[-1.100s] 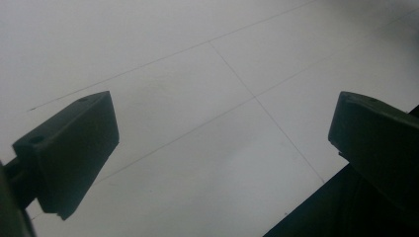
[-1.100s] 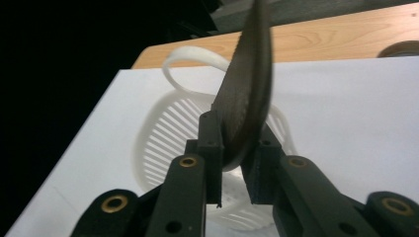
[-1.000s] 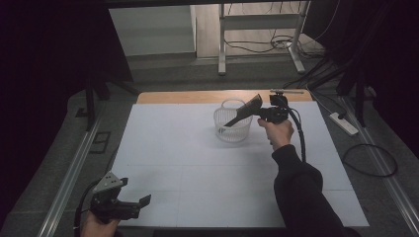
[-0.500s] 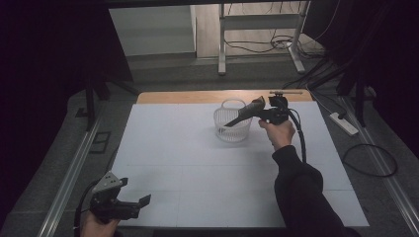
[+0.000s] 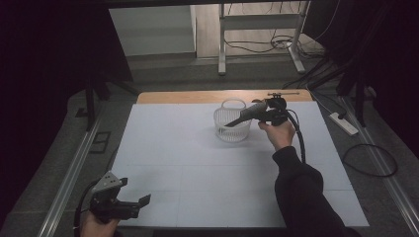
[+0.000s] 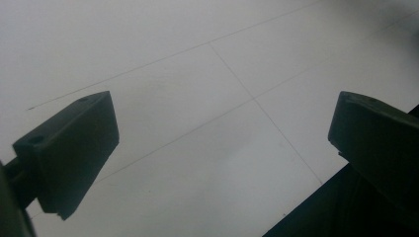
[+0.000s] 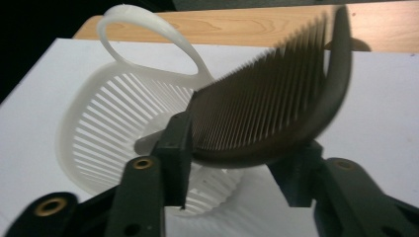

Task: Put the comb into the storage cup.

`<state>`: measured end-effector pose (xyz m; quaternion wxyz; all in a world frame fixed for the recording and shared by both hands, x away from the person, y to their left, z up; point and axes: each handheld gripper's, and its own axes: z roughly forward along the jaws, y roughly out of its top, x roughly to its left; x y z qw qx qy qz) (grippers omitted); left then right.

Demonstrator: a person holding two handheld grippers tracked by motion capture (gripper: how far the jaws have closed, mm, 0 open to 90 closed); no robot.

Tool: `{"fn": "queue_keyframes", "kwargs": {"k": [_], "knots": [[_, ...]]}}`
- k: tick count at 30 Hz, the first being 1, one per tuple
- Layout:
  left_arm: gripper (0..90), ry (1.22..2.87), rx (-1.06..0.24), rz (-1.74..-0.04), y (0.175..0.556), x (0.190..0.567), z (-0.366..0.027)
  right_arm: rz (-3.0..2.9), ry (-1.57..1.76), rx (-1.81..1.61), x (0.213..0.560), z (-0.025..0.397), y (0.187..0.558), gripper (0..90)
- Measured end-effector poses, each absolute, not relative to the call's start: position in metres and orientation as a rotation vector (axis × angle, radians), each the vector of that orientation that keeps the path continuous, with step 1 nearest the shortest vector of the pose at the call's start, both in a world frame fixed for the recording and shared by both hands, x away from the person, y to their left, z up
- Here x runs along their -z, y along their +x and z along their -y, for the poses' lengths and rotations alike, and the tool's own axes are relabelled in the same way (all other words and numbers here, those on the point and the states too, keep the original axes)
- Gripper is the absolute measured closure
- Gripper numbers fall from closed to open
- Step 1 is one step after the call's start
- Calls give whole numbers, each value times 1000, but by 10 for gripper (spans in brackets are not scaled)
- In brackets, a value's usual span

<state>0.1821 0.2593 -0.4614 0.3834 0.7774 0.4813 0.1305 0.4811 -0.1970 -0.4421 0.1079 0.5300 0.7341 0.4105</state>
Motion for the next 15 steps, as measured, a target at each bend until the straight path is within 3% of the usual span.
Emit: {"fn": "queue_keyframes", "kwargs": {"k": [15], "knots": [[0,1979,-332,-1228,182,461,-260,-2207,1492,-1114,438,193,476,161]]}}
